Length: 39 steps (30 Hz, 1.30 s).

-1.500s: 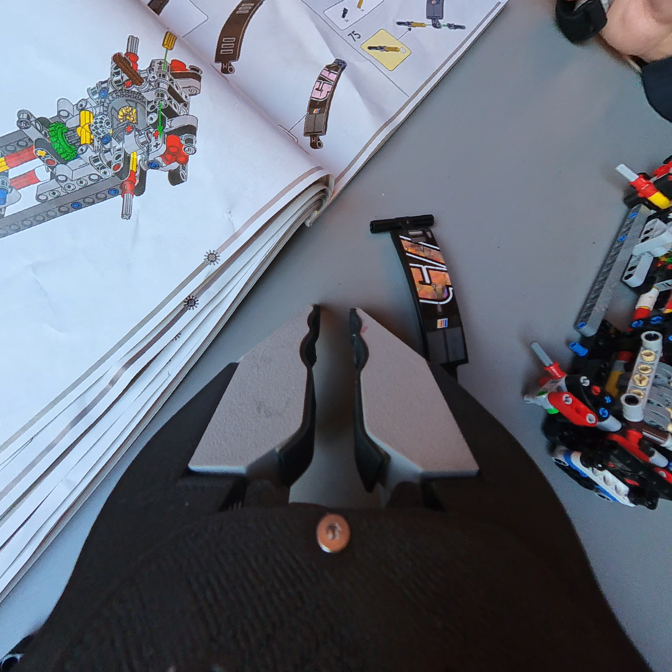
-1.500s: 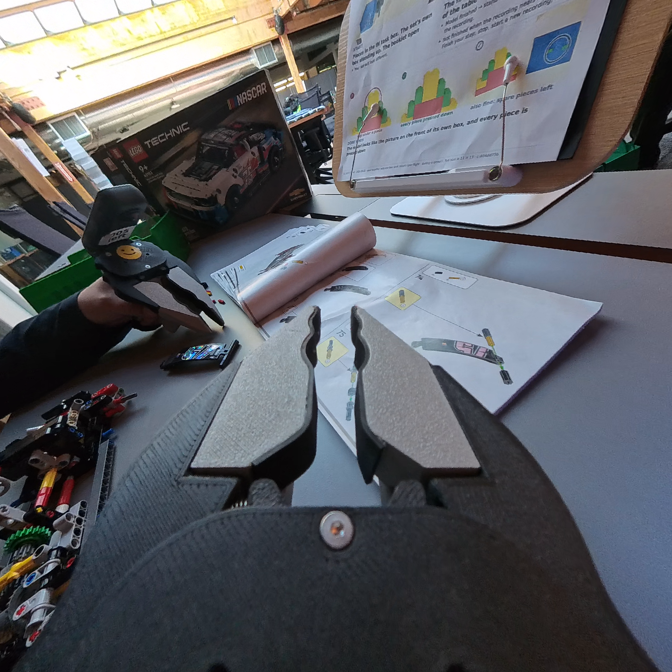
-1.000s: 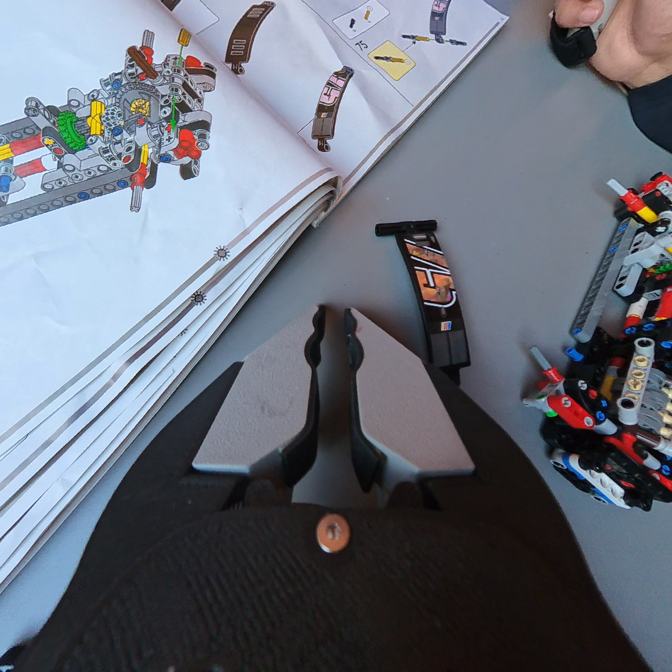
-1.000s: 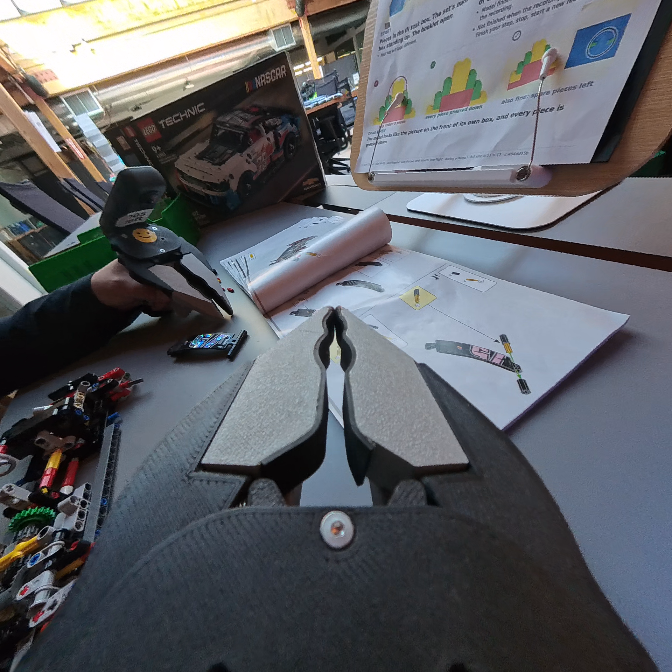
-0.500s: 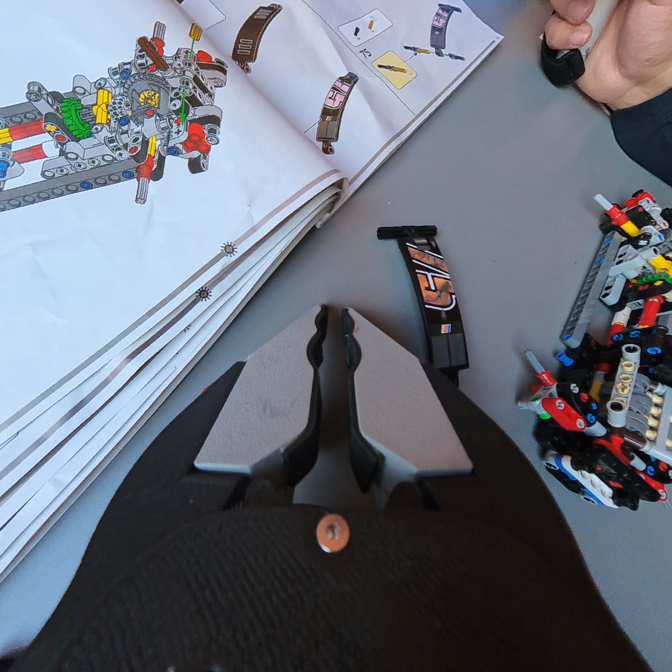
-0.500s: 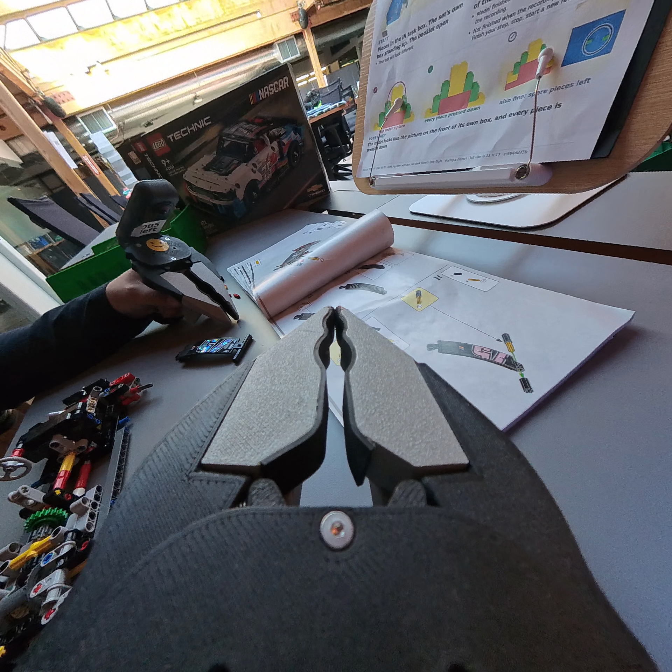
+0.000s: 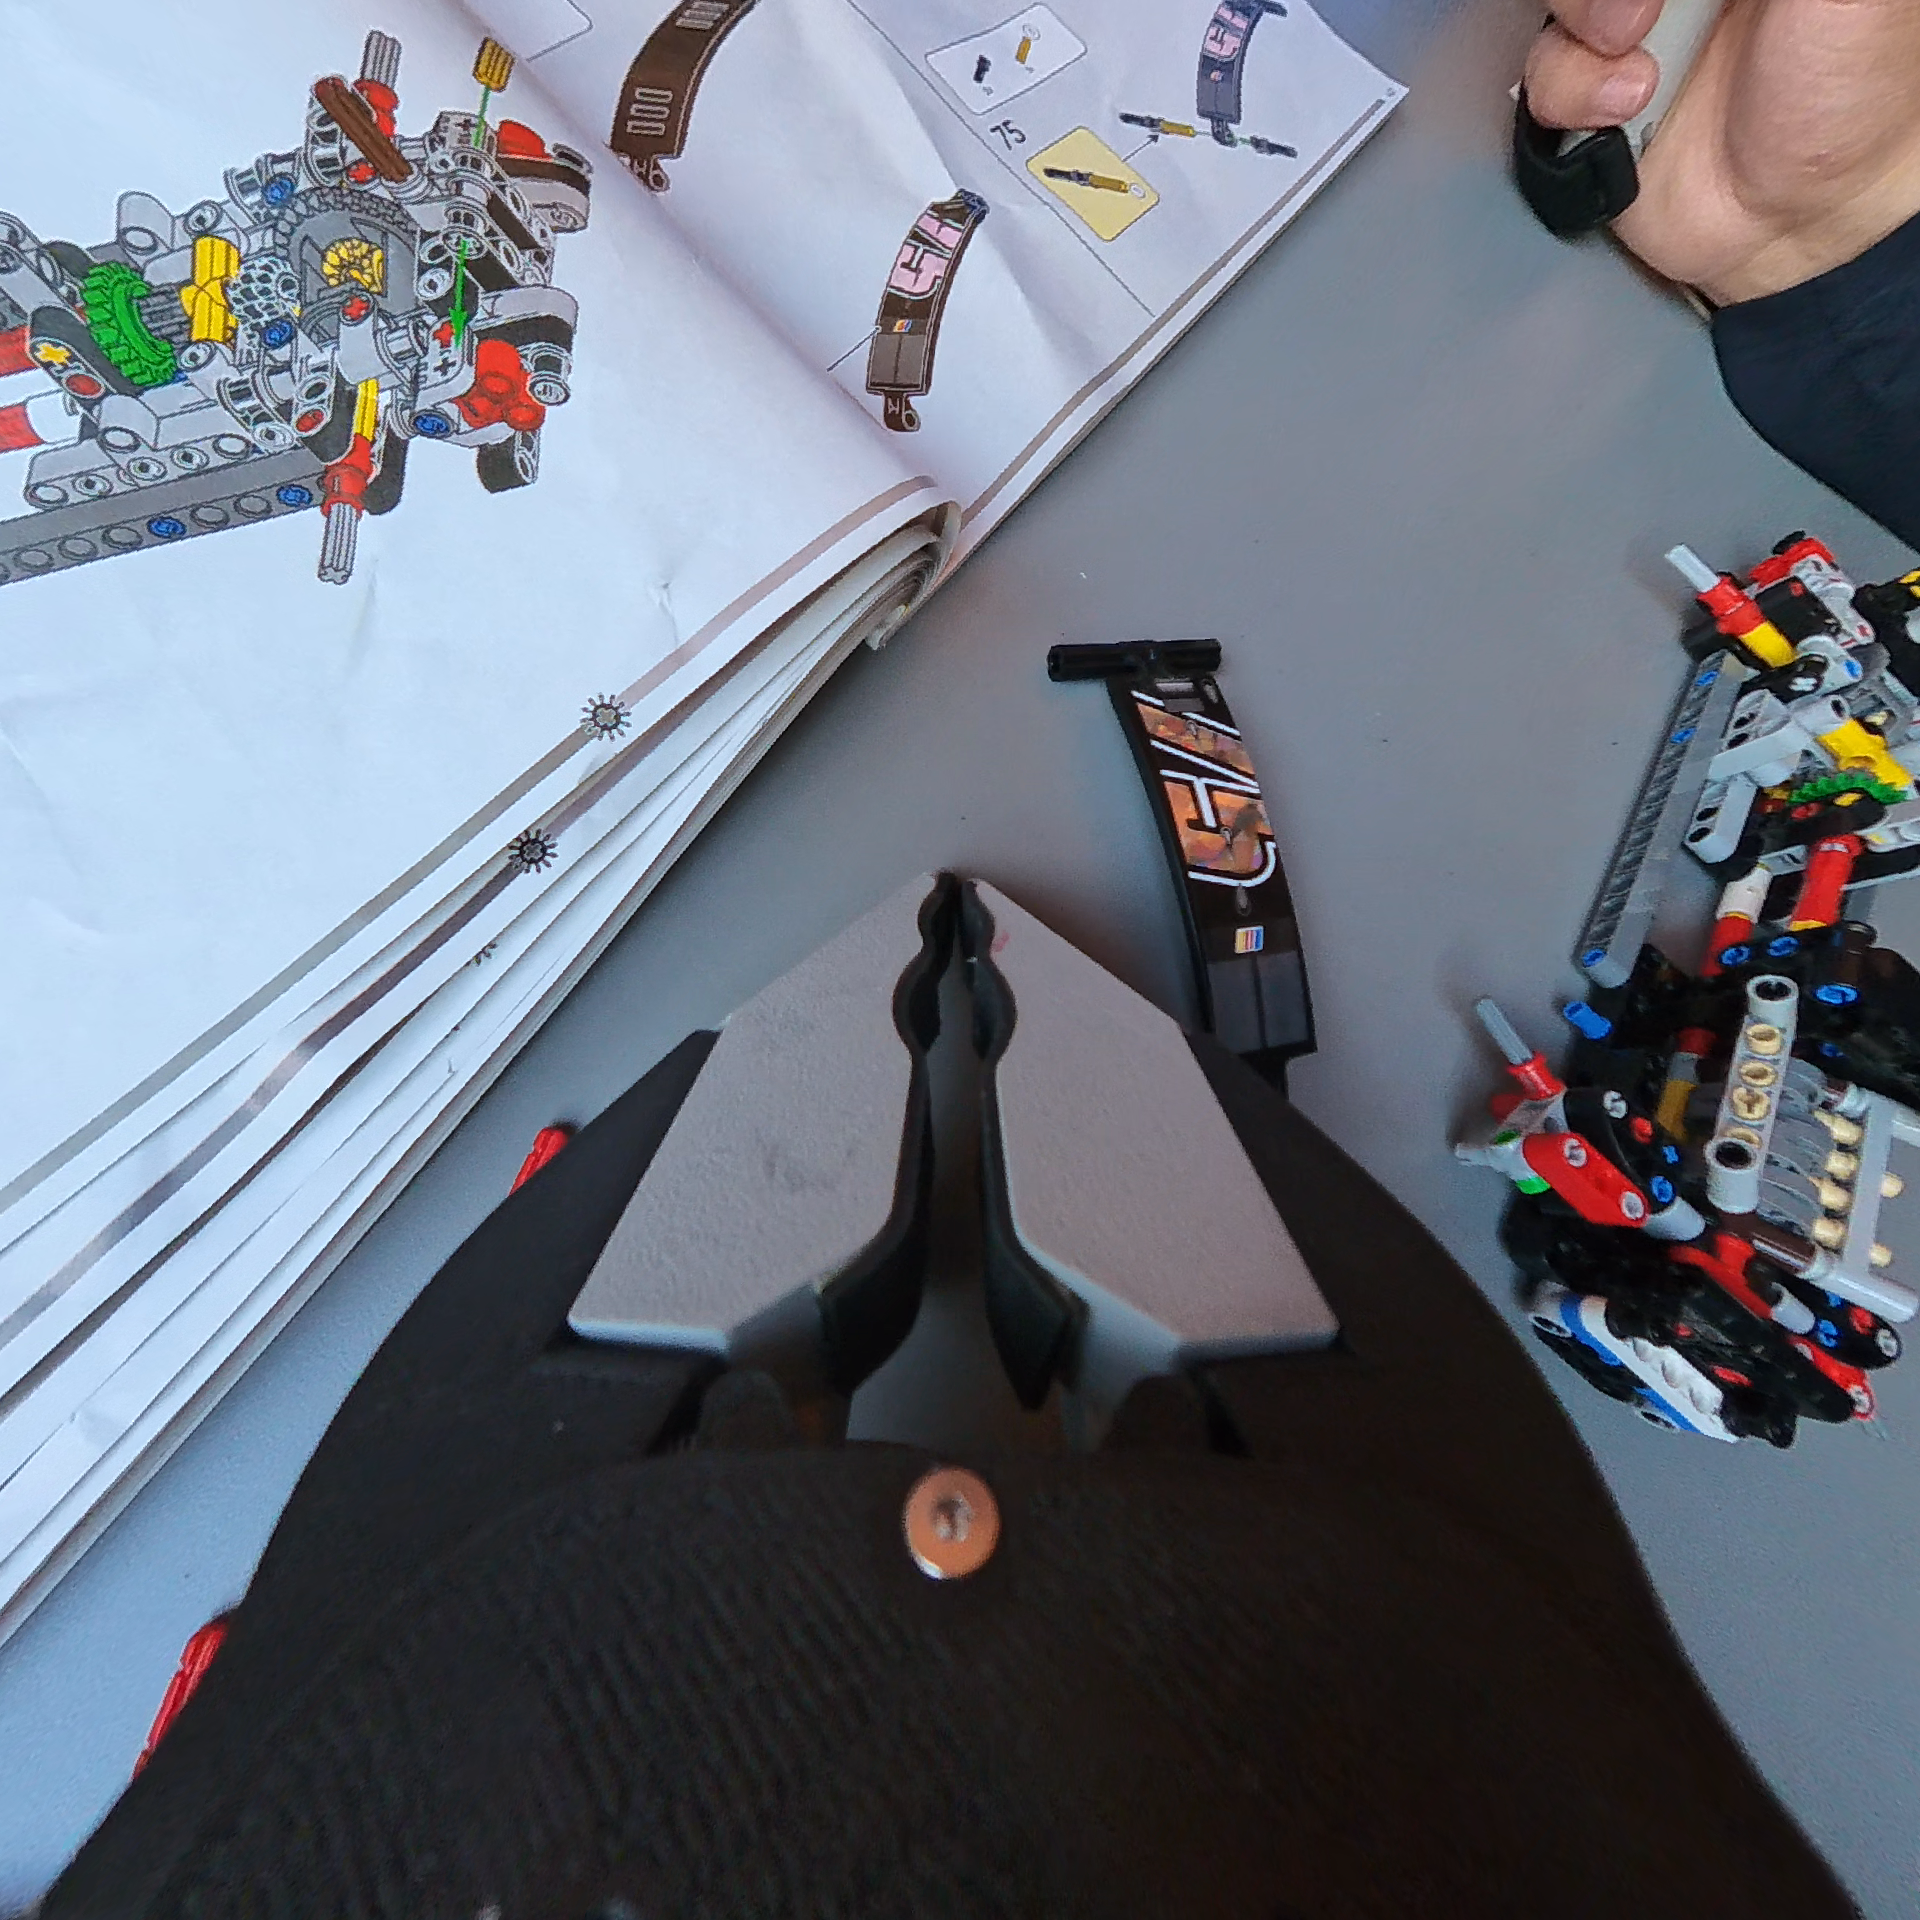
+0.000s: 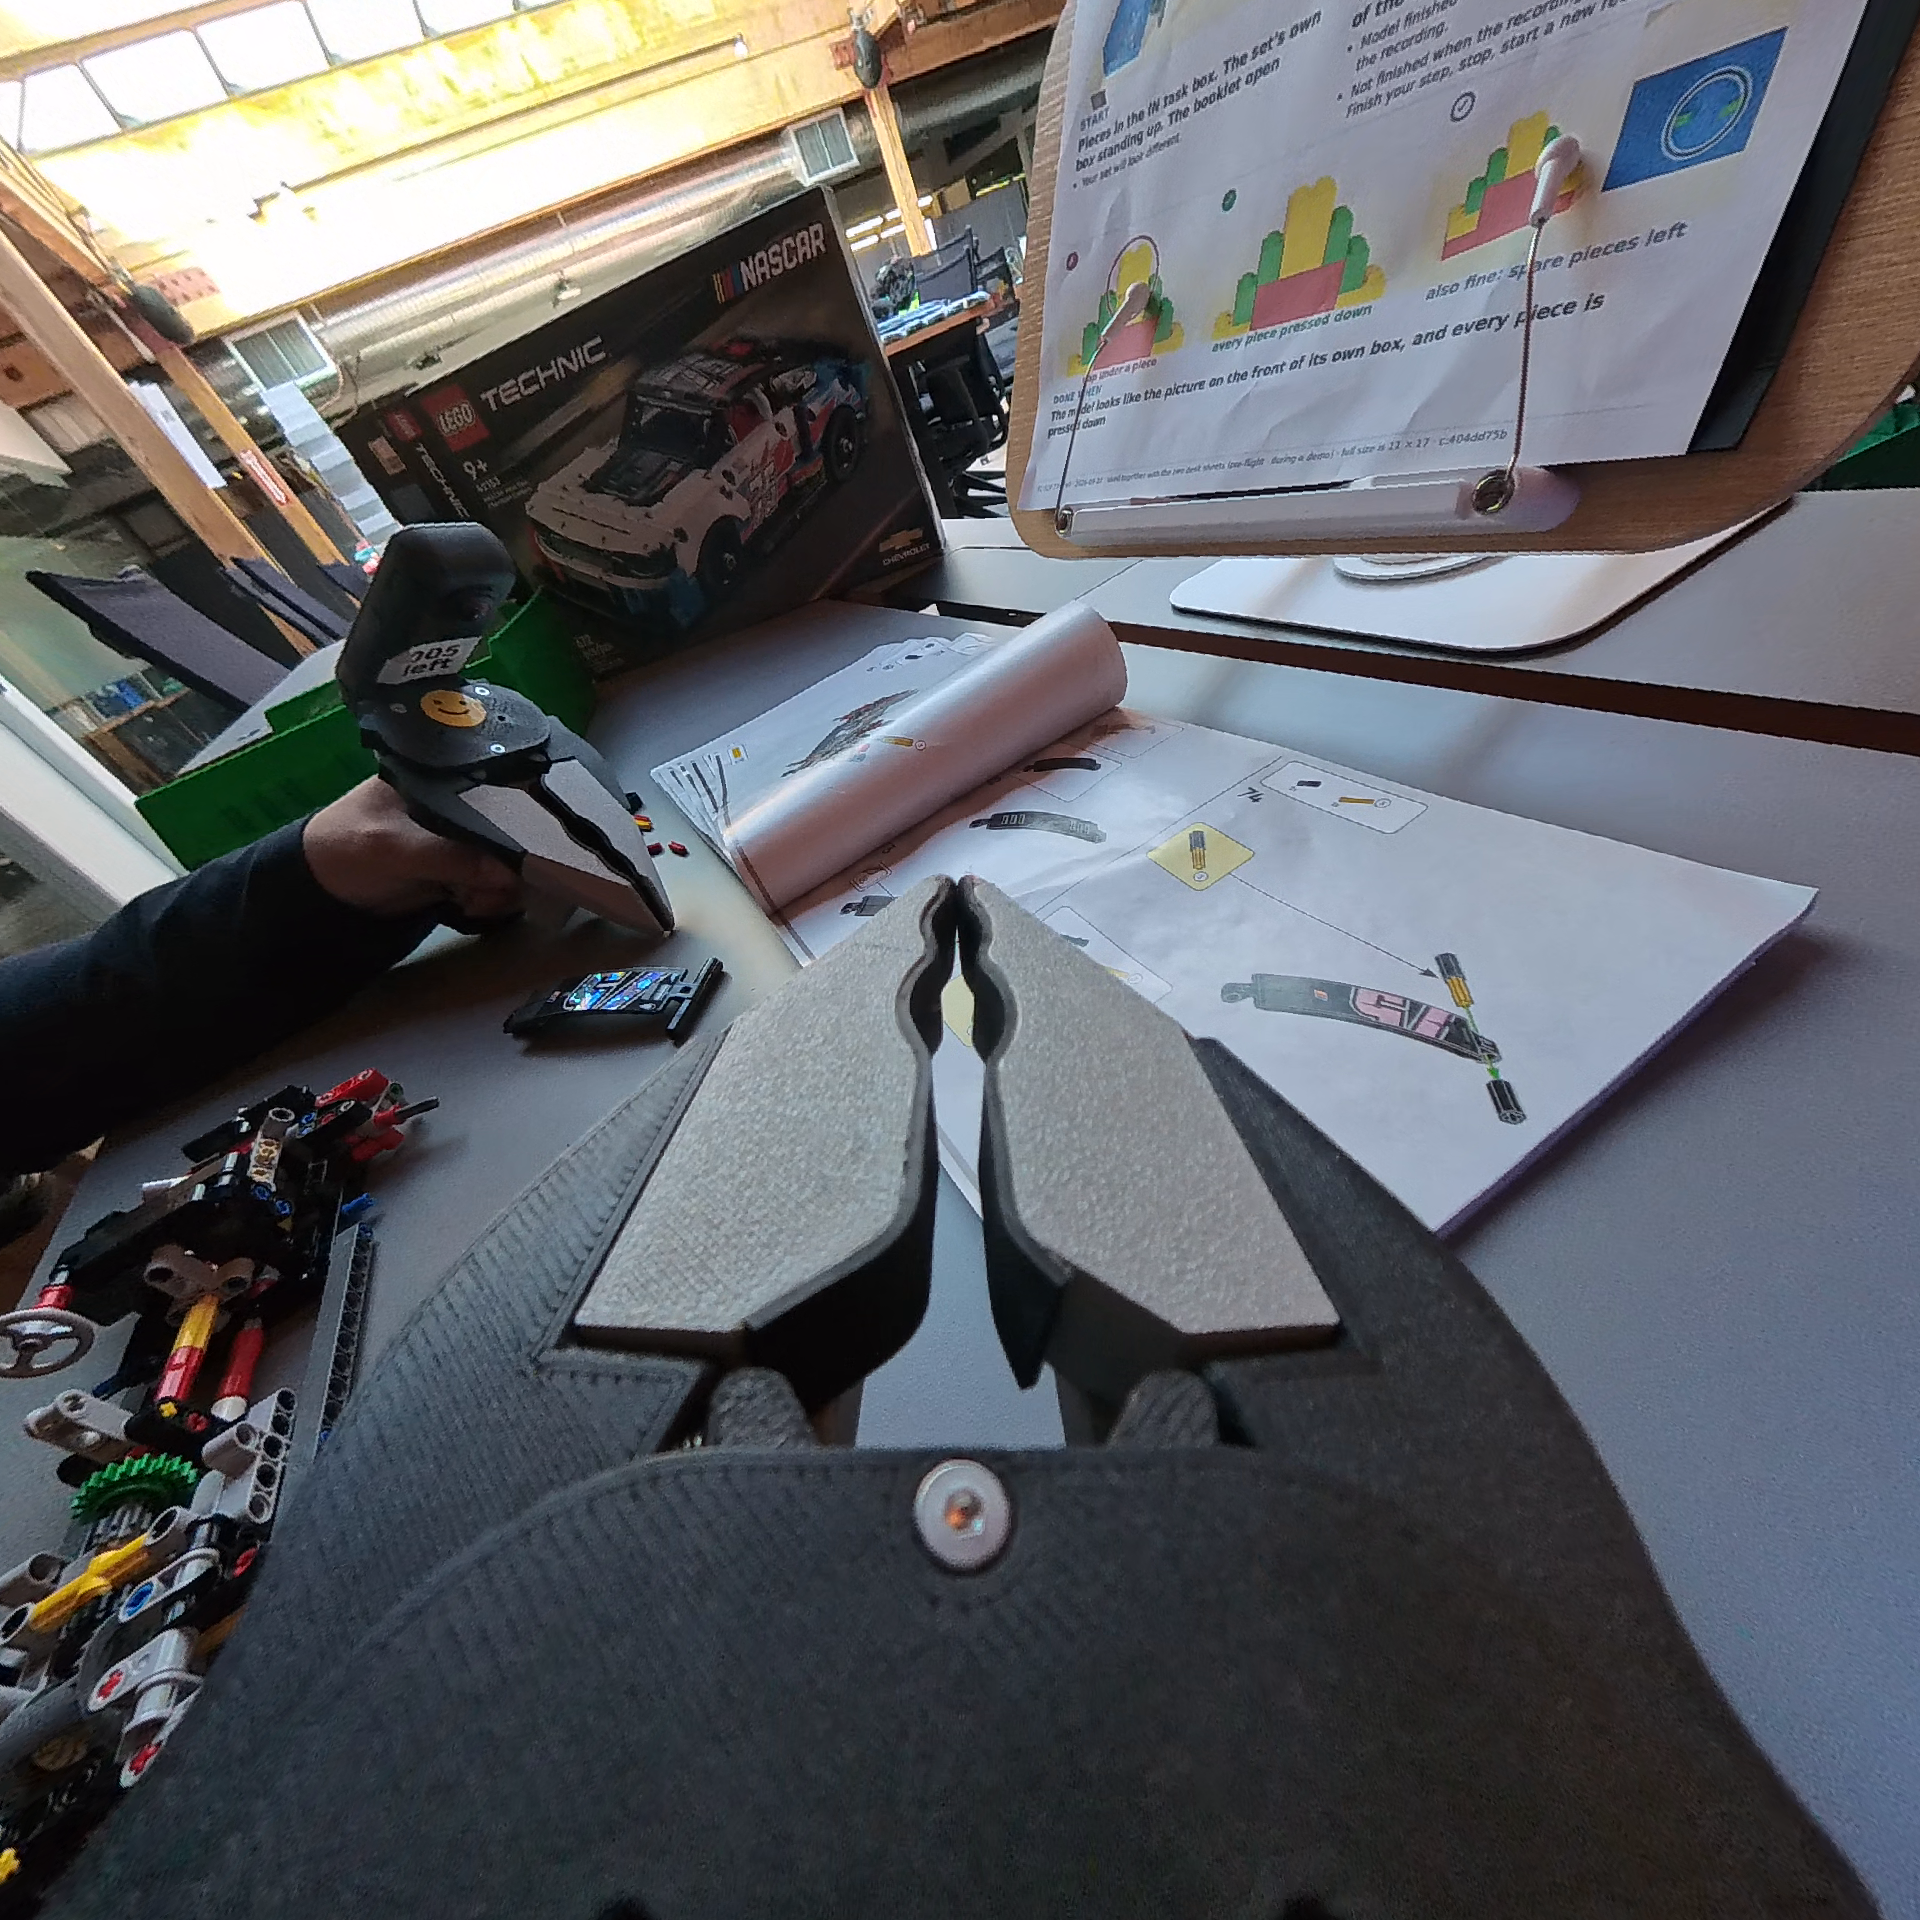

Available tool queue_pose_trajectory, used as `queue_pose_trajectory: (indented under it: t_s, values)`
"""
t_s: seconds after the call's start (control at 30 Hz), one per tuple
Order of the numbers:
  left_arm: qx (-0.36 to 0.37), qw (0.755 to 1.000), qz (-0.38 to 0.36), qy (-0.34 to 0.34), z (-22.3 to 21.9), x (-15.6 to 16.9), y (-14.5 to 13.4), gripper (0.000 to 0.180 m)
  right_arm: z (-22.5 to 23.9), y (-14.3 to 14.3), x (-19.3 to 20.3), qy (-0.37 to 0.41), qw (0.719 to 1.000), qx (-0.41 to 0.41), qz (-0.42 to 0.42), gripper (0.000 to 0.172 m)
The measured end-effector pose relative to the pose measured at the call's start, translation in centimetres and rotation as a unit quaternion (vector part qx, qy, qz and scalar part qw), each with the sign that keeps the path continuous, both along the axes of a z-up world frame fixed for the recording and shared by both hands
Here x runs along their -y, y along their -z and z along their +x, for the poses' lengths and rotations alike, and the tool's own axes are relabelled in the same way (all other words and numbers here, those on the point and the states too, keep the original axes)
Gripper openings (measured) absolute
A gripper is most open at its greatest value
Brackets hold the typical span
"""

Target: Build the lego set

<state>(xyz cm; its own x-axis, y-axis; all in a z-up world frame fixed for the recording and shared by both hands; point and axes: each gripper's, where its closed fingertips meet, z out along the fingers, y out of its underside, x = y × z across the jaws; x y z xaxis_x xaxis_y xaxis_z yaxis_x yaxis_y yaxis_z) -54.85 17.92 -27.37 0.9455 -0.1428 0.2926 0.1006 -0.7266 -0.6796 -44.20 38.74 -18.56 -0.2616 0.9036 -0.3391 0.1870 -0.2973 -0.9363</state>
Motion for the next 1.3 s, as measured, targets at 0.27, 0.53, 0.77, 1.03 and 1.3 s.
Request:
queue_pose_trajectory:
  t_s: [0.27, 0.53, 0.77, 1.03, 1.3]
  values:
    - [-0.007, 1.000, -0.004, 0.001, 0.0, 0.0, 0.0, 0.000, 0.0, 0.0, 0.0, -0.001, 1.000, 0.002, 0.002, 0.000]
    - [-0.127, 0.991, -0.016, -0.037, -2.4, 0.1, 0.0, 0.036, 0.0, 0.0, 0.1, -0.003, 1.000, 0.002, -0.002, 0.000]
    - [-0.156, 0.987, -0.018, -0.040, -2.9, 0.2, 0.0, 0.041, -0.1, 0.0, 0.1, -0.005, 1.000, 0.002, -0.005, 0.000]
    - [-0.178, 0.982, -0.017, -0.052, -3.6, 0.3, -0.1, 0.032, 0.0, -0.1, 0.0, -0.003, 1.000, -0.002, -0.010, 0.000]
    - [-0.147, 0.987, -0.012, -0.056, -3.5, 0.2, 0.0, 0.031, 0.0, -0.1, -0.1, -0.002, 1.000, -0.002, -0.013, 0.000]
